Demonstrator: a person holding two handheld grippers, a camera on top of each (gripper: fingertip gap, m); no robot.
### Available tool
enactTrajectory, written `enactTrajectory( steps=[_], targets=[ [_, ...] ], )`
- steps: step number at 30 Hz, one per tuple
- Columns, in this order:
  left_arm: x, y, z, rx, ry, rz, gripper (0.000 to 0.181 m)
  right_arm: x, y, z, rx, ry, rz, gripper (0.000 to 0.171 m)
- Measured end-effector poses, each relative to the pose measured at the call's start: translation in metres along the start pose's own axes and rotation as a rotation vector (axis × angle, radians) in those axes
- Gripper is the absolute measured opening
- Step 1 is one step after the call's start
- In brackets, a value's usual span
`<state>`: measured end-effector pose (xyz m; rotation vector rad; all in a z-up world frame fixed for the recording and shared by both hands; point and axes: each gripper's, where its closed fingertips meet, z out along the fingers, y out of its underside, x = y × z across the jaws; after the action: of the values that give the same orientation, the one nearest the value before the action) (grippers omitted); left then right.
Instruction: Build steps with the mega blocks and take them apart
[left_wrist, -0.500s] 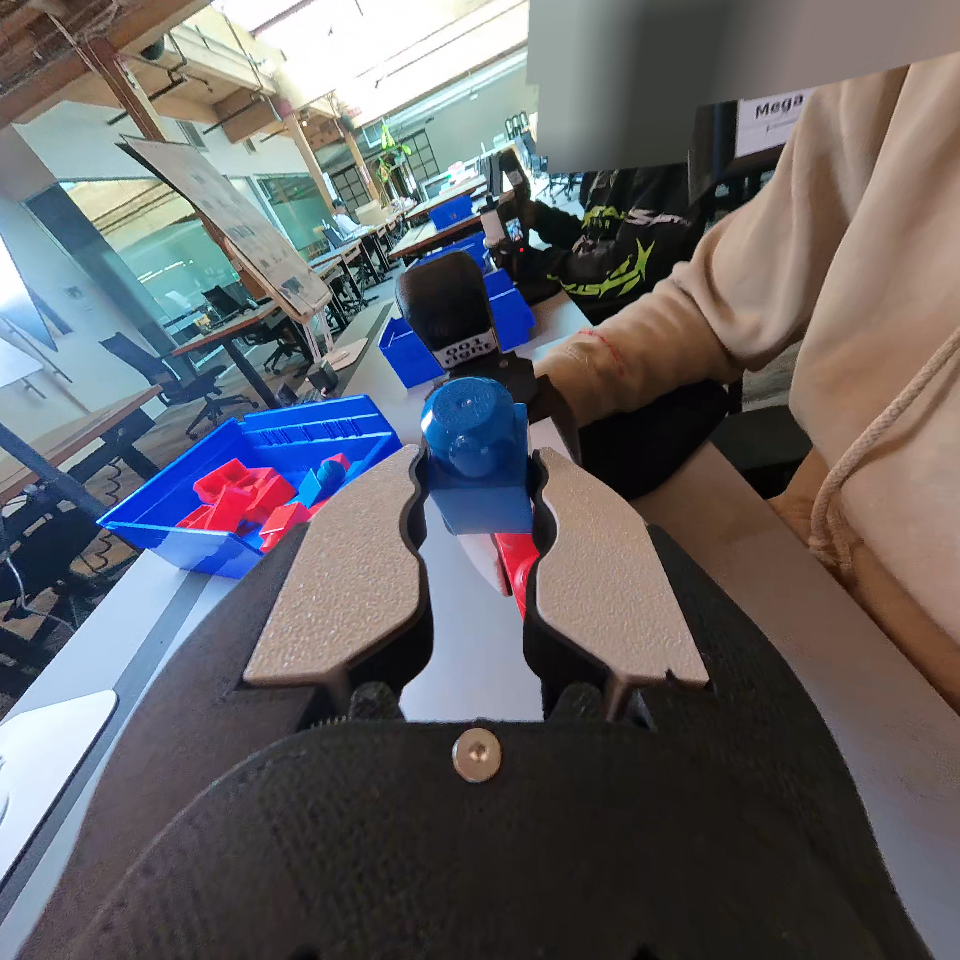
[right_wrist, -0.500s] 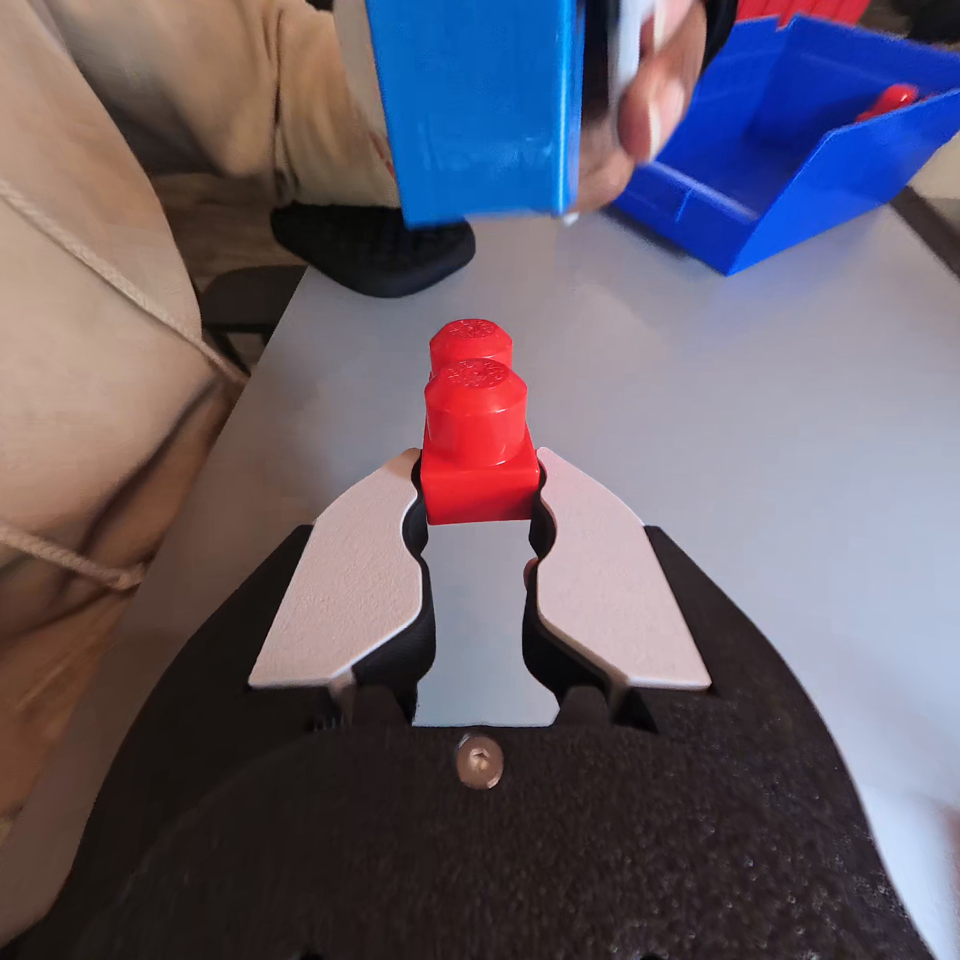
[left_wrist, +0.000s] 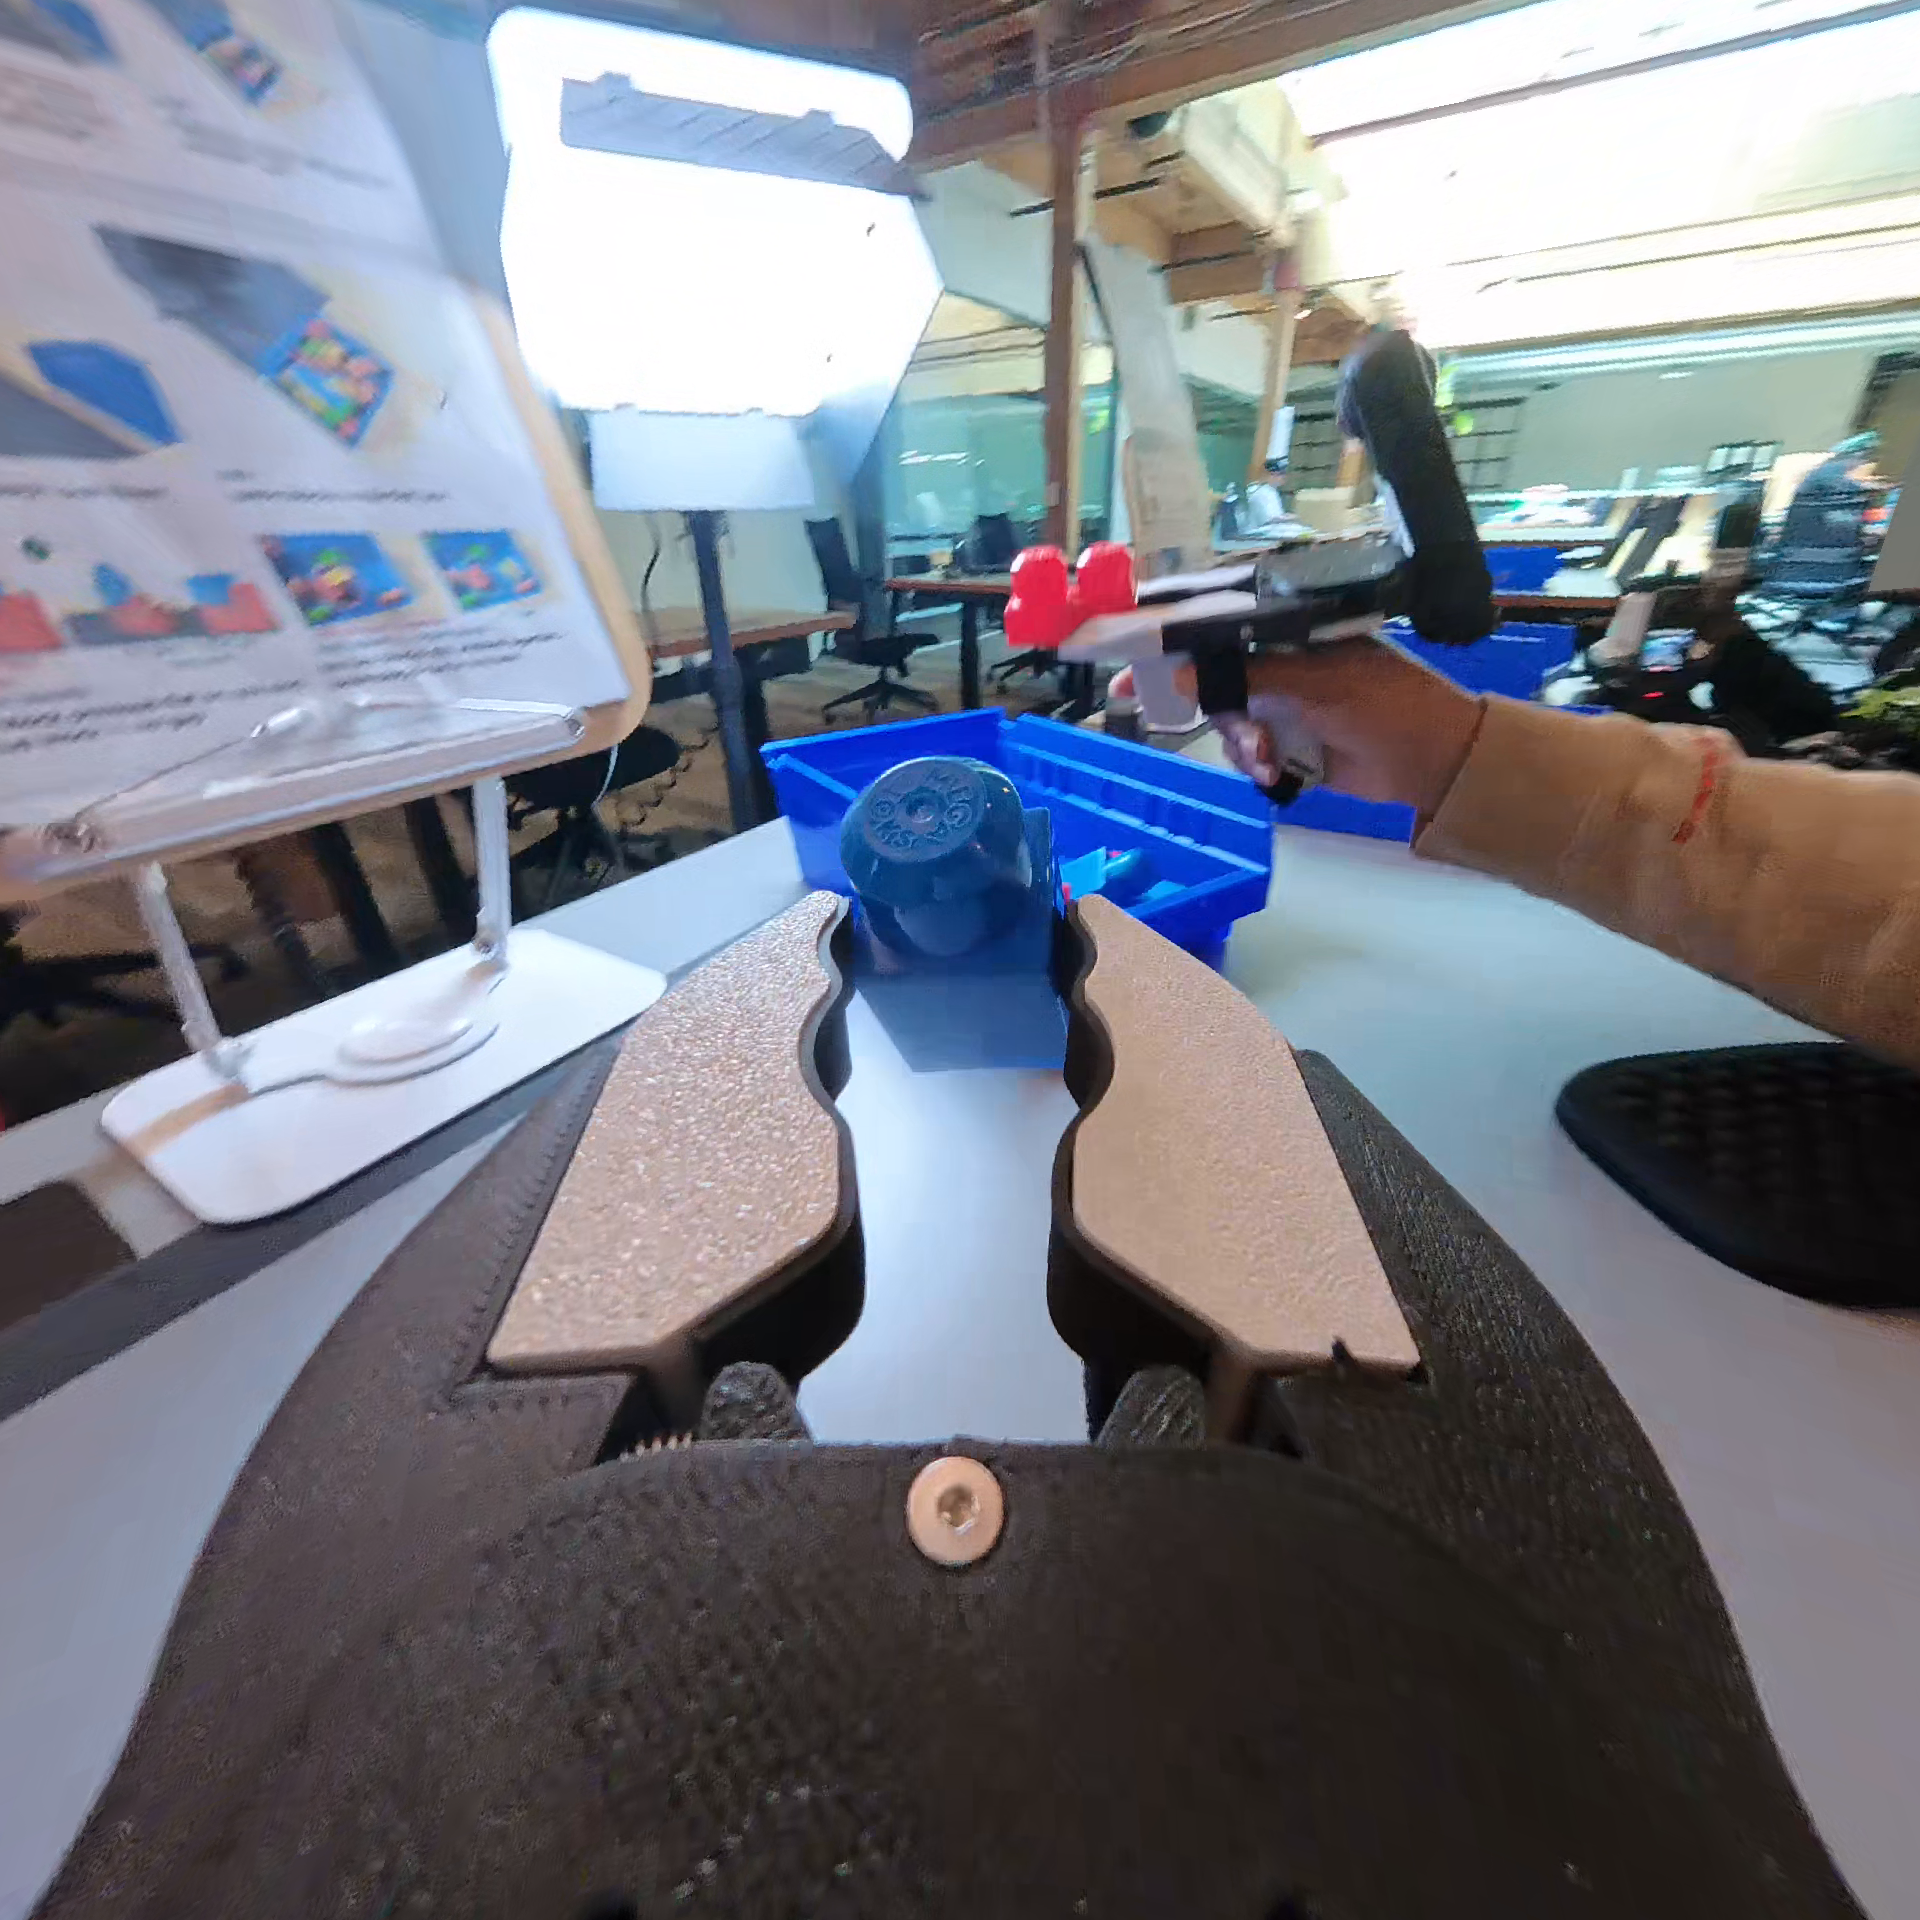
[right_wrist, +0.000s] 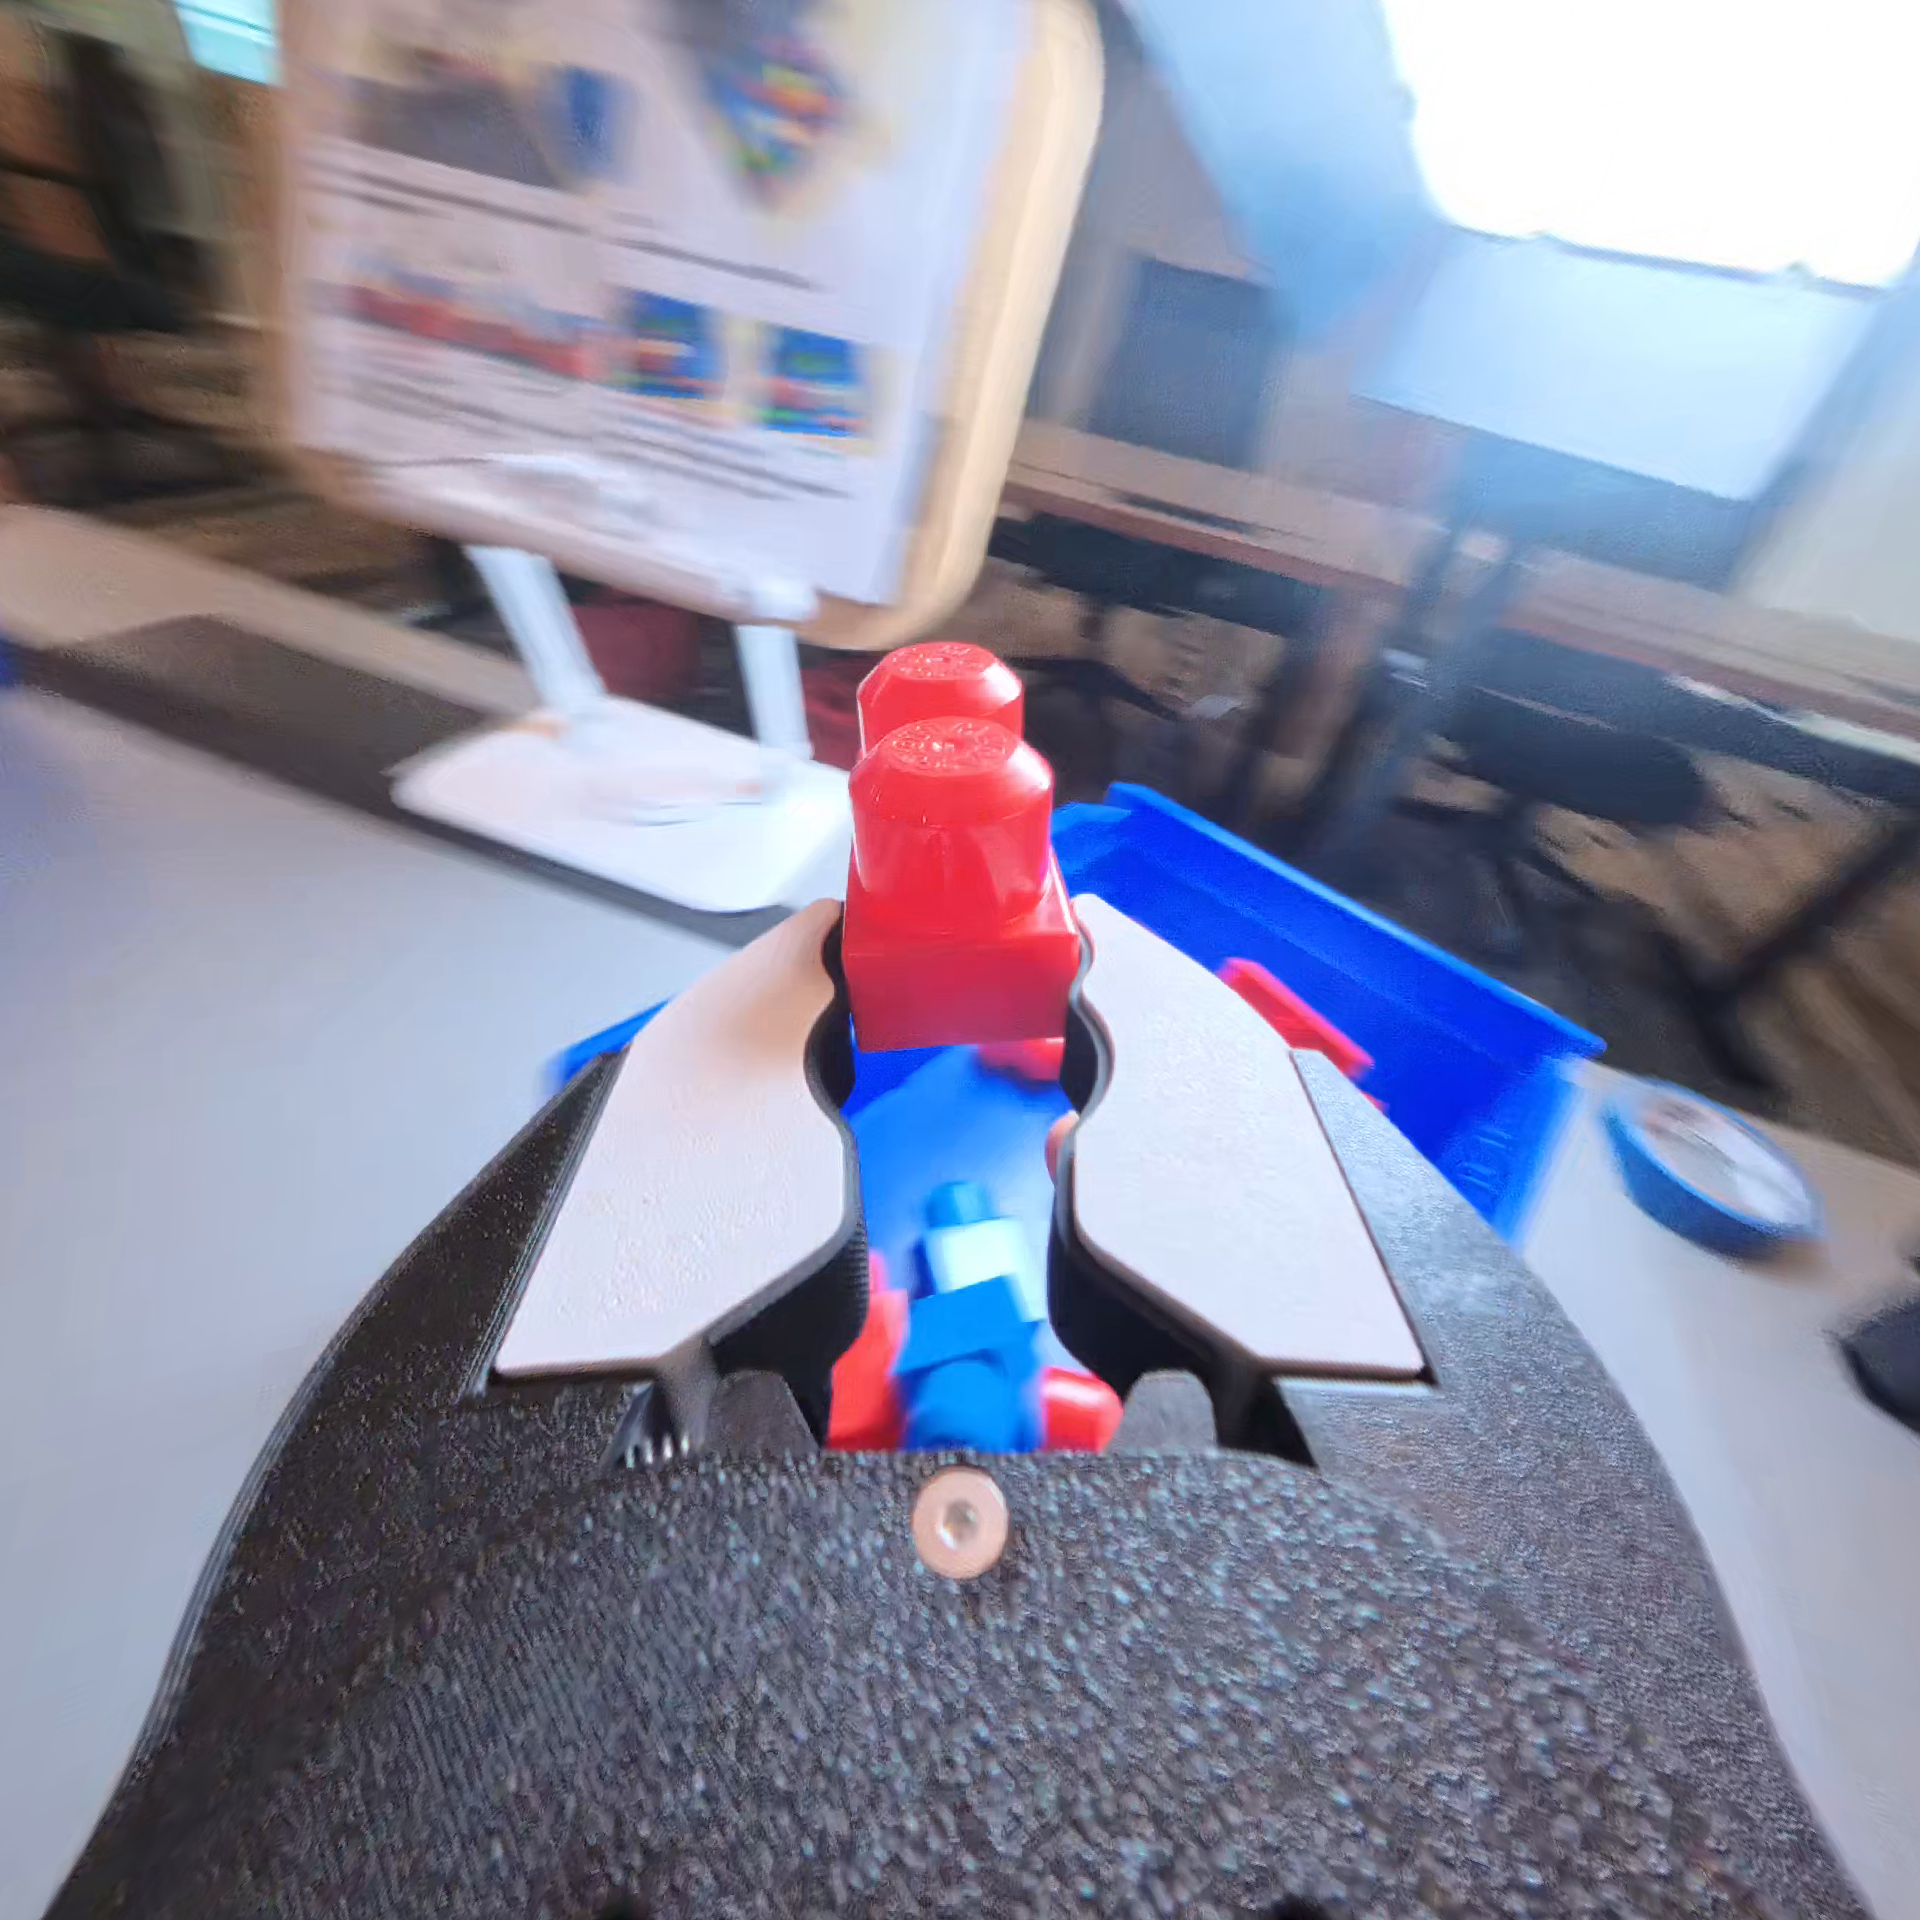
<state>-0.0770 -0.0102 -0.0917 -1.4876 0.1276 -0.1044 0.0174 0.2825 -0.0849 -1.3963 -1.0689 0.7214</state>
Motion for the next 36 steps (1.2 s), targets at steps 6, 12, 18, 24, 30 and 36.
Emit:
enactTrajectory(
  steps=[6,12,18,24,30,36],
  targets=[
    [-0.031,0.042,0.001,-0.116,-0.123,-0.076,0.038,0.120,0.037,0.066,-0.337,0.451,0.040,0.036],
    [-0.032,0.052,0.002,-0.148,-0.120,-0.033,0.038,0.153,0.108,0.078,-0.700,0.570,0.018,0.037],
    [-0.022,0.065,0.008,-0.202,-0.088,0.016,0.038,0.139,0.082,0.089,-0.603,0.538,-0.064,0.050],
    [0.004,0.070,0.013,-0.221,0.016,0.096,0.038,-0.029,-0.019,0.079,-0.113,-0.203,-0.111,0.049],
    [0.041,0.079,0.019,-0.282,0.087,0.300,0.038,-0.243,-0.004,-0.056,-0.133,-1.079,-0.213,0.055],
    [0.063,0.095,0.020,-0.384,0.093,0.499,0.039,-0.295,0.048,-0.076,-0.183,-1.001,-0.375,0.029]
  ],
)
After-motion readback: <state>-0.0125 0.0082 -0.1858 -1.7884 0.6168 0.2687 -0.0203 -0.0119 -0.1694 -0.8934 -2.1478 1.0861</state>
